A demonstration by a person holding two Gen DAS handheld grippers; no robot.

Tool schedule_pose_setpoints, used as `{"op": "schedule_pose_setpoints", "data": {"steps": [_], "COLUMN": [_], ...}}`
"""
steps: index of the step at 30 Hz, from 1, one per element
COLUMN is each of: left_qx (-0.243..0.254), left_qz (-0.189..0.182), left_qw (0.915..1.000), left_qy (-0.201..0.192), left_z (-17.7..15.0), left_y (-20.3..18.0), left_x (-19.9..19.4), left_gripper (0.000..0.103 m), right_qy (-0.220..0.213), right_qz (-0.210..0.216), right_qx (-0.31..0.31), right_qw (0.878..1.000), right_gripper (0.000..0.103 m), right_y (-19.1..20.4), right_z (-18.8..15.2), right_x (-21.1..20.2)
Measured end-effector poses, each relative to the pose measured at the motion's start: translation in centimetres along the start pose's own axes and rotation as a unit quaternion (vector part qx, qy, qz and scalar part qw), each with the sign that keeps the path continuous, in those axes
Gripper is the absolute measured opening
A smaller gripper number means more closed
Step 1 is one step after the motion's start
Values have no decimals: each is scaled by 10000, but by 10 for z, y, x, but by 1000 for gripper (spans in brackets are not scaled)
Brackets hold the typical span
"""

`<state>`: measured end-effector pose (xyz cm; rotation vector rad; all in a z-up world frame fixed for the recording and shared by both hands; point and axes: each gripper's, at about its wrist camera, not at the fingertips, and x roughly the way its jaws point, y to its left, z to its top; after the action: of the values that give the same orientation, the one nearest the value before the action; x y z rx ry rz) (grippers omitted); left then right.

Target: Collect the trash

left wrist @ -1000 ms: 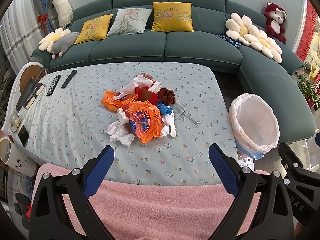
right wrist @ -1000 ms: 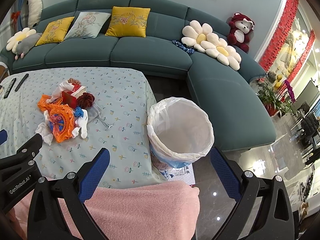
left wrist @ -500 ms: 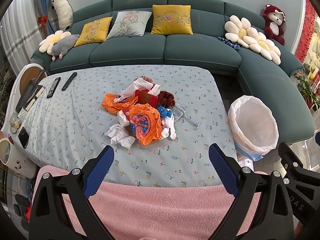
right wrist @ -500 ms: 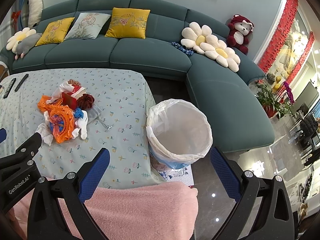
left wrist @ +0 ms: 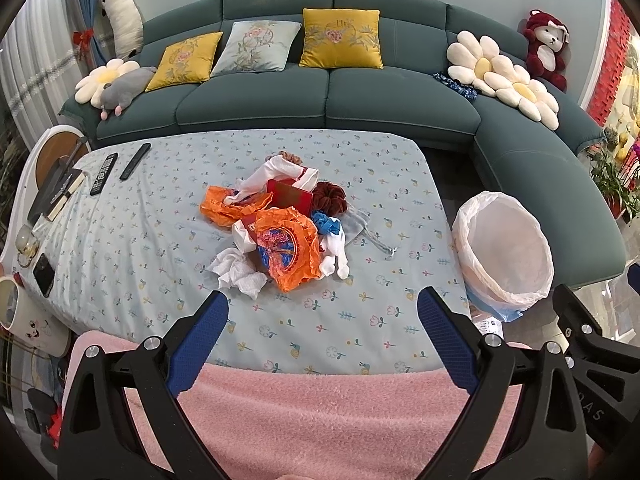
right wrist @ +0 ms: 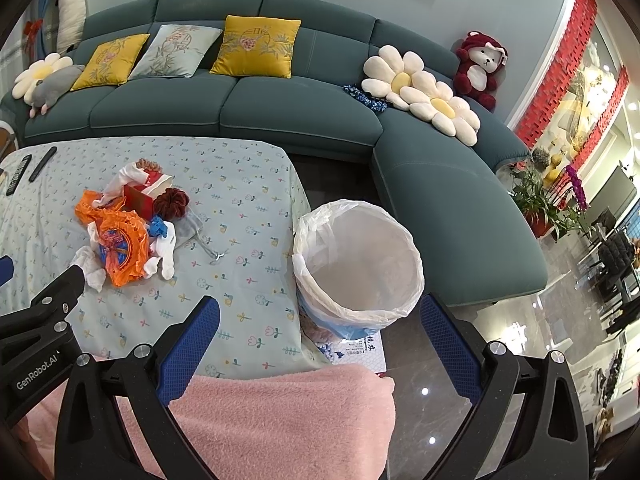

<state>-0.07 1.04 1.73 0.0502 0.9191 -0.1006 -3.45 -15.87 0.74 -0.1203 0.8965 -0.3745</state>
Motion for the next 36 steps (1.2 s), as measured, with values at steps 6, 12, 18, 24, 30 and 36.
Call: {"op": "schedule_pose_setpoints", "data": {"steps": [6,12,18,24,30,36], "left_qx": [-62,21,-69,-125,-202,-373], "left_qz": [-23,59,-15,53,122,134], "left_qw": [10000,10000,10000,9997,9997,9989], "left_qy": [40,-72,-26,-183,-104,267], "left_z": [-2,-4,-3,-2,-2,-8], "left_y": [6,8,16,35,67,102], "left_x": [2,2,6,17,40,80], "left_gripper": [91,92,92,92,92,92], "right_qy": [-1,-12,-54,-193,-251,-228], "right_qz": [-28,-58,-13,119,142,351], "right_qx": [-18,-31,21,108,168,244], "right_qw": [10000,10000,10000,9997,9994,9988], "right_gripper": [96,96,96,96,96,96], "right_y": [0,2,14,26,45,68], "right_z": [3,4,3,2,3,9], "right_x": [-1,-2,-2,2,16,37]}}
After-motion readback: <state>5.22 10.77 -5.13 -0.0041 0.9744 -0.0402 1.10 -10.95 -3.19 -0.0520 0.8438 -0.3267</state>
